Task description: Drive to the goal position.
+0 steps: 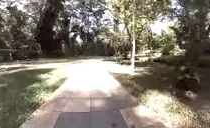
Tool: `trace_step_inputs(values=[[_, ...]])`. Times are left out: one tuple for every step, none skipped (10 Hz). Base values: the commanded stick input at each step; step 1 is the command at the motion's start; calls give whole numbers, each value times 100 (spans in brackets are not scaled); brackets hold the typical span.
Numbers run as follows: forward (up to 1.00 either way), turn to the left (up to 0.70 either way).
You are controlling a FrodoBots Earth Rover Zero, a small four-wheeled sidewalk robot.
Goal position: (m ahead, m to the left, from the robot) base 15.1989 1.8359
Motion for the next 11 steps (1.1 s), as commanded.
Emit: trace_step_inputs(values=[[50,0],[50,0],[50,0],[50,0],[50,0],[50,0],[50,0],[50,0],[50,0],[50,0],[50,0]])
